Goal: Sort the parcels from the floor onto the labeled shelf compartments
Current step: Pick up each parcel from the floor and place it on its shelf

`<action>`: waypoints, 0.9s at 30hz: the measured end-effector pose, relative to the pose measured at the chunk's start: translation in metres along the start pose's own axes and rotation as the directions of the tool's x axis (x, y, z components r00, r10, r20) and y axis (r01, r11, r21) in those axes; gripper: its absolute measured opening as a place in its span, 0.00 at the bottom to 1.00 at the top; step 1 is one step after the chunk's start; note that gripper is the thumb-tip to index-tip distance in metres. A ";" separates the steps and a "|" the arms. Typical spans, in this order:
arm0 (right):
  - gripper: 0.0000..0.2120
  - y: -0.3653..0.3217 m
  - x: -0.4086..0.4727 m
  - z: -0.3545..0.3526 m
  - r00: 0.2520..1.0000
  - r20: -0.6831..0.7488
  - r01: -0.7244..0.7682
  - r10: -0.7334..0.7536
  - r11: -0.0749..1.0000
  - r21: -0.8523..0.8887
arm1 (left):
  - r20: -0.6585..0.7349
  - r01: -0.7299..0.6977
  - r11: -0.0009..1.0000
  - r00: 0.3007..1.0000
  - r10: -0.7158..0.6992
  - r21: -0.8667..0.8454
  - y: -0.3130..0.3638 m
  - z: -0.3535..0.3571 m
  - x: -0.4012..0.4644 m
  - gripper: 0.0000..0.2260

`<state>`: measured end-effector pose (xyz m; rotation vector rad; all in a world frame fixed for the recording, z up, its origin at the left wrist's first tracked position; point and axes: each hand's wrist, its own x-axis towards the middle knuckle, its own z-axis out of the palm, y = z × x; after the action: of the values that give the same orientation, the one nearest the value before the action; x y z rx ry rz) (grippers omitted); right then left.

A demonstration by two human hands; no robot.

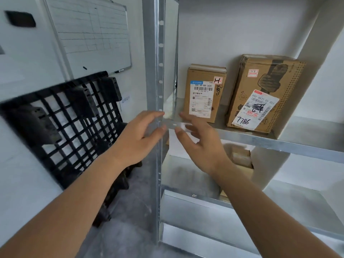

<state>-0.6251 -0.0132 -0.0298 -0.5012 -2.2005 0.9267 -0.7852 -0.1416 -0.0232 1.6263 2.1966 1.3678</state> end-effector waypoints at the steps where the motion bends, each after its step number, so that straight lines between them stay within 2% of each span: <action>1: 0.21 -0.005 -0.003 0.008 1.000 0.025 0.010 -0.010 1.000 0.011 | 0.000 -0.005 1.000 1.000 0.005 0.021 -0.003 -0.007 -0.010 0.22; 7: 0.21 -0.038 -0.020 0.085 0.975 0.182 0.115 -0.125 0.991 0.067 | -0.063 0.051 0.983 0.997 -0.040 0.178 -0.049 -0.060 -0.082 0.21; 11: 0.23 -0.058 -0.040 0.146 0.947 0.273 0.151 -0.166 0.986 0.076 | -0.089 0.163 0.953 0.985 -0.144 0.257 -0.088 -0.096 -0.142 0.20; 17: 0.27 -0.078 -0.075 0.235 0.884 0.420 0.178 -0.207 0.978 0.108 | -0.135 0.323 0.905 0.946 -0.296 0.277 -0.130 -0.129 -0.231 0.23; 21: 0.26 -0.078 -0.087 0.291 0.801 0.556 0.184 -0.222 0.975 0.125 | -0.181 0.458 0.849 0.888 -0.422 0.264 -0.158 -0.145 -0.274 0.22; 25: 0.28 -0.065 -0.087 0.354 0.717 0.660 0.137 -0.224 0.974 0.182 | -0.253 0.611 0.756 0.789 -0.559 0.235 -0.203 -0.148 -0.314 0.21; 27: 0.25 -0.051 -0.085 0.385 0.669 0.706 0.108 -0.233 0.970 0.218 | -0.258 0.678 0.698 0.734 -0.628 0.230 -0.229 -0.142 -0.330 0.20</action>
<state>-0.8479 -0.2778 -0.2266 0.2230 -2.7716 1.3457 -0.8854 -0.4983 -0.2326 0.6162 2.7932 0.9868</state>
